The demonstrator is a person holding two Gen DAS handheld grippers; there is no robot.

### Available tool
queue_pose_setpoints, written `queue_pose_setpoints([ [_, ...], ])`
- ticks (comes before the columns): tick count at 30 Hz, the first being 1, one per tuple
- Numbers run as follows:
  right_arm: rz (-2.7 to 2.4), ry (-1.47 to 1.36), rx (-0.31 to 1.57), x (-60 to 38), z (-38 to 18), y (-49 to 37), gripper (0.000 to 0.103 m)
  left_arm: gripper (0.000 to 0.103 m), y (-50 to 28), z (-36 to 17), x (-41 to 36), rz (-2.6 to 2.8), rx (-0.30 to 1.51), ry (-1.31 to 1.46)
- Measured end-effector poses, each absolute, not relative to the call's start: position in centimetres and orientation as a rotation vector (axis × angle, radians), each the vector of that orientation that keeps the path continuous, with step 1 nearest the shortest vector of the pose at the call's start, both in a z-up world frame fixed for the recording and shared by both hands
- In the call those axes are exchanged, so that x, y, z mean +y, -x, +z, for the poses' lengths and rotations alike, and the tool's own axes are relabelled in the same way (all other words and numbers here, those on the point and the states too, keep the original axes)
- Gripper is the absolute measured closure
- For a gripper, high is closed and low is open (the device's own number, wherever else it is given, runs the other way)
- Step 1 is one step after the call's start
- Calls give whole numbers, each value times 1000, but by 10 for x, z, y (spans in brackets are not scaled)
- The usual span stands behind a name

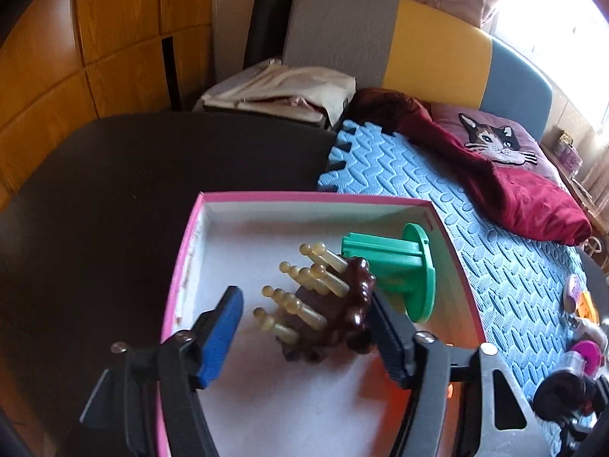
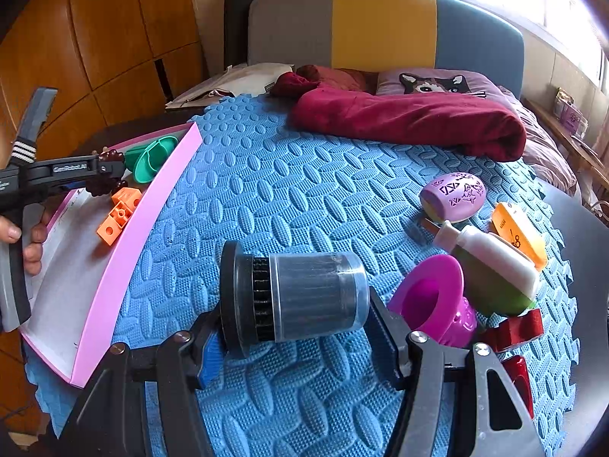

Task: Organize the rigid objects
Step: 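Carry the brown spiky toy into the tray and open the left gripper, then withdraw the left gripper from the tray while the right holds the black cup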

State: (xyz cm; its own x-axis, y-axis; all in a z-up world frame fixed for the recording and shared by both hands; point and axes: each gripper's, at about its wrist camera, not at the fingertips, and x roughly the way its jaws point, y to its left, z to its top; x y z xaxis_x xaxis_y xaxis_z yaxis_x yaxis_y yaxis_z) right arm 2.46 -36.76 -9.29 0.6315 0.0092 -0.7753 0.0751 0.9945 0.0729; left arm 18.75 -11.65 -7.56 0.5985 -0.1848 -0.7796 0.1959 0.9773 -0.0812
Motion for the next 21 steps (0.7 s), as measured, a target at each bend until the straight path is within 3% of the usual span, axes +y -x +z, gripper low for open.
queue_pose_setpoints([
  [21,-67,-100,886,-366,-94,-25,39,33,-57,-36,-86,-194,796,-81],
])
